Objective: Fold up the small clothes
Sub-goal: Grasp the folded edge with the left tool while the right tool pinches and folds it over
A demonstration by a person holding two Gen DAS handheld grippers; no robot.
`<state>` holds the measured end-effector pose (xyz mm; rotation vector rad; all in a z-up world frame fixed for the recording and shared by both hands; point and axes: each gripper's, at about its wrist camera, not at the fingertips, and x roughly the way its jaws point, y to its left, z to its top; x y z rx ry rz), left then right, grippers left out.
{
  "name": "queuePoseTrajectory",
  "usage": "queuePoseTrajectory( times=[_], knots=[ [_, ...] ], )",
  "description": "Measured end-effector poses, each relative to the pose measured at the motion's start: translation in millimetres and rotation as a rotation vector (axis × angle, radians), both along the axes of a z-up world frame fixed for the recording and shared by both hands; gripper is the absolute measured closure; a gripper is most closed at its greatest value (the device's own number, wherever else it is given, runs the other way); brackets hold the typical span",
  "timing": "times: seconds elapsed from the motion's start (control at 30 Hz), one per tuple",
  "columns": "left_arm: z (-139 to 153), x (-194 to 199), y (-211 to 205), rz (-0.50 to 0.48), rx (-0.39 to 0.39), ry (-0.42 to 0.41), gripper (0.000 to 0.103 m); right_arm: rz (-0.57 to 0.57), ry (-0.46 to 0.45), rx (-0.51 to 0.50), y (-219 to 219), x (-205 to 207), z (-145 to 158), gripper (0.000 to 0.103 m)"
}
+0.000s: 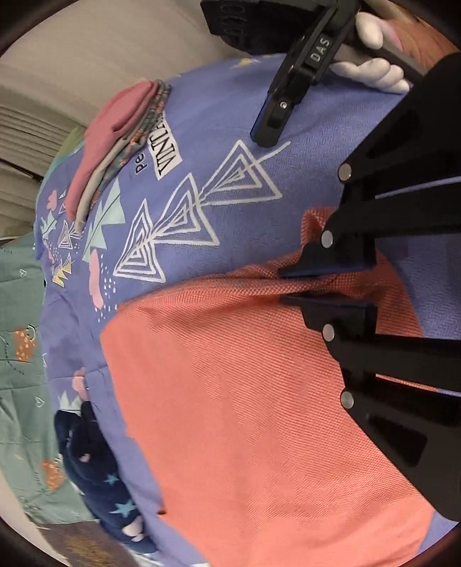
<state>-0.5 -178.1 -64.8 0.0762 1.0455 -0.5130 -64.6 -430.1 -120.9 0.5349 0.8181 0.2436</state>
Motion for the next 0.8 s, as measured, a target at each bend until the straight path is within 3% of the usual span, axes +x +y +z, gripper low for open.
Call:
queuePoseTrajectory(
  times=[0.2, 0.33, 0.57, 0.8],
  knots=[
    [-6, 1, 1, -0.005, -0.050, 0.039, 0.092, 0.078, -0.016, -0.095, 17, 33, 32, 0.067],
    [-7, 5, 15, 0.019, -0.126, 0.102, 0.091, 0.184, -0.014, -0.104, 38, 72, 52, 0.067],
    [-12, 10, 31, 0.029, -0.259, 0.201, 0.090, 0.258, 0.062, -0.099, 62, 121, 47, 0.067],
    [-12, 5, 24, -0.045, -0.280, 0.229, 0.085, 0.273, 0.087, -0.082, 66, 128, 39, 0.067]
  ],
)
